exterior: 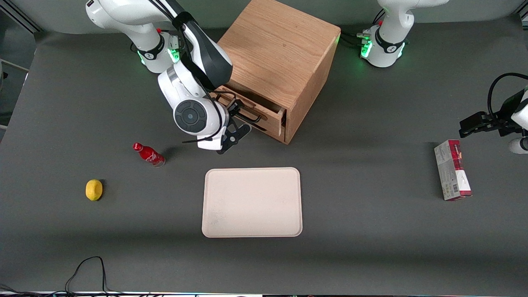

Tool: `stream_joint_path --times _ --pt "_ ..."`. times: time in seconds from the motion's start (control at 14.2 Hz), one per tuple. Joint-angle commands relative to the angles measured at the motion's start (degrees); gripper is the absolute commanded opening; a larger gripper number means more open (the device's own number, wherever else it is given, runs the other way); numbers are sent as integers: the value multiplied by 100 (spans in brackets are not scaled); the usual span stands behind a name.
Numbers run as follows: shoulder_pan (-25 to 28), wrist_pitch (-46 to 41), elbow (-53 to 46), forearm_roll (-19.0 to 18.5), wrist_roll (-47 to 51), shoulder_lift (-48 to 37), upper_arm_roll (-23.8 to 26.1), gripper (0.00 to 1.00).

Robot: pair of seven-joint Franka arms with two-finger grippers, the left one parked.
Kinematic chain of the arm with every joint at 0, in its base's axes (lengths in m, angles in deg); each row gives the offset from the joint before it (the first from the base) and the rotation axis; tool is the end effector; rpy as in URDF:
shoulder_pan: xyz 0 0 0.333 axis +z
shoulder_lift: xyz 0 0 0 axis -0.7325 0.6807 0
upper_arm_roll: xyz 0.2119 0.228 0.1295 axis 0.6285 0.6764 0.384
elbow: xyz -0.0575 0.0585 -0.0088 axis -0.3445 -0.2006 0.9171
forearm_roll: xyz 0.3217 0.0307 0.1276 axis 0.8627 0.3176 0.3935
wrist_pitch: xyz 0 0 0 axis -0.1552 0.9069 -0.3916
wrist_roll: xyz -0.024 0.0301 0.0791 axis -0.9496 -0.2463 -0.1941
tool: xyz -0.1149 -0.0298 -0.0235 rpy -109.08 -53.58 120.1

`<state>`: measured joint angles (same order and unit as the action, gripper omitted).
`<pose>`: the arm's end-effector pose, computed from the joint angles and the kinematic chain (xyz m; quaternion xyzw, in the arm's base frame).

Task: Open upper drawer
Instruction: 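Pull the upper drawer outward from the cabinet with the right gripper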

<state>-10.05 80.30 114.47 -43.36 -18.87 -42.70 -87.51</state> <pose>0.4800 0.3588 0.4001 -0.9267 -0.3027 0.2041 0.0893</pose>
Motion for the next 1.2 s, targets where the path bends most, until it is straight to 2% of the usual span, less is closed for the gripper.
stream_joint_path --times 0.0,1.13 --pt "-14 25 -183 -15 13 156 -6 100" --pt "-304 7 -544 -15 4 253 -15 100"
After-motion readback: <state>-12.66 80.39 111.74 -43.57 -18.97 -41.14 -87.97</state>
